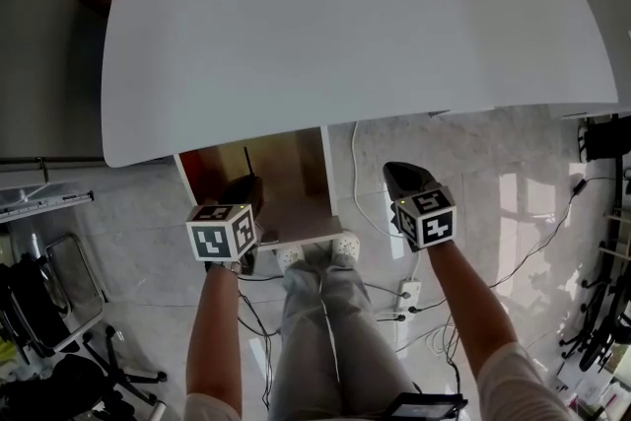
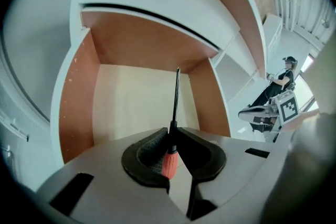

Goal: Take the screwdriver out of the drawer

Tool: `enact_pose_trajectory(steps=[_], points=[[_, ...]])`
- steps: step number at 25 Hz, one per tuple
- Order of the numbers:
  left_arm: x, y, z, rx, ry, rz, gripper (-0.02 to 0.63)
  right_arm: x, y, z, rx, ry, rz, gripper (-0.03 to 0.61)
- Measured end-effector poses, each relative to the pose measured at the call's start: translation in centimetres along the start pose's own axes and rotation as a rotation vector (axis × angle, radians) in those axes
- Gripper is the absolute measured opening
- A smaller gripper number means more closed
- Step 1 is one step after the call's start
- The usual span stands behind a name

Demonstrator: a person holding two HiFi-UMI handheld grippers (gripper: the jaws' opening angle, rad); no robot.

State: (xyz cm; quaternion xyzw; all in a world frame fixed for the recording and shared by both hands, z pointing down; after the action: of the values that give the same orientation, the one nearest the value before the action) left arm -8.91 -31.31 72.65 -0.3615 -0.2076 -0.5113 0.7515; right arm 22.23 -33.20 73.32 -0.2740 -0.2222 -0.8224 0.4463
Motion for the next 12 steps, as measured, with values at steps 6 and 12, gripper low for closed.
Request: enact_pose_trajectory(steps=[6,12], points=[[-4.3,1.6,-1.9,0.108,0.208,-0.025,0.06,-3.3,-1.0,-2.4,0.012,0.135,-0.019,0.02],[-6.8,4.1,-3.5,0.181,0.322,-0.016,0.06,-5.6,-2.2,-5.0,-0.03,0.215,-0.037,0.02]])
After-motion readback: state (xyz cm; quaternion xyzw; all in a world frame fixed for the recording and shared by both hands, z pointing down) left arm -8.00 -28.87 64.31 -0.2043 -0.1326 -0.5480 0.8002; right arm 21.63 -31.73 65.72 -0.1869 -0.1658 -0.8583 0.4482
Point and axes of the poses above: the fingertips, and each gripper's own axes: x forward along the fingers, y to its right, z out of its underside, the point moved 6 cm from there along -x, backward along the fingers, and after that the axes turned 8 degrees about y, right-handed, at the moved point
